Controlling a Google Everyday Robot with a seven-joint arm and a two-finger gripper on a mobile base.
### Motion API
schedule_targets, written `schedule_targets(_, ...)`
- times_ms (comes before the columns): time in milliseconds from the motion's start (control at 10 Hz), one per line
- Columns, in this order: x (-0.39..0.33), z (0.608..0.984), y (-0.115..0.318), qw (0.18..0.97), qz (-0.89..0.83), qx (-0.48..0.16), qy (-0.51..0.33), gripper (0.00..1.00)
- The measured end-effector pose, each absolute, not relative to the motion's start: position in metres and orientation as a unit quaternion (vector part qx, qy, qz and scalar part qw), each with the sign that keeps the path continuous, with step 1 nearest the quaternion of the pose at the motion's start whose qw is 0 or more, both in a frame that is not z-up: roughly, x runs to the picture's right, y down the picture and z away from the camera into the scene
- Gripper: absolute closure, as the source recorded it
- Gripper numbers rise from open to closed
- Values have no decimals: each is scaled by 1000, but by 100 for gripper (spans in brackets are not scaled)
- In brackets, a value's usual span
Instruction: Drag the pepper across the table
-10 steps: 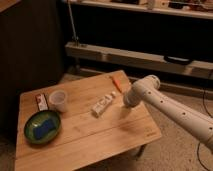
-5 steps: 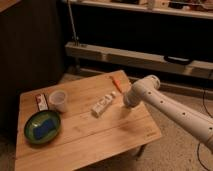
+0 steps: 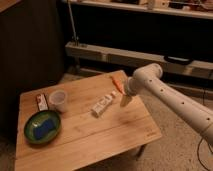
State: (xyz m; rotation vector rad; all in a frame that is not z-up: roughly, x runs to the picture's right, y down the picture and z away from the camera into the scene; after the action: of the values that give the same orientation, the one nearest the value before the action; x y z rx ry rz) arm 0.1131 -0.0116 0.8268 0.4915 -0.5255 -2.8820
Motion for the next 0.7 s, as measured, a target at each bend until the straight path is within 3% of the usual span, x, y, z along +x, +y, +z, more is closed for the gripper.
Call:
schedule_targets(300,116,824,-37,46,-964,203,-163,20)
schedule_targets(700,116,824,-38,43,-964,205,-162,20)
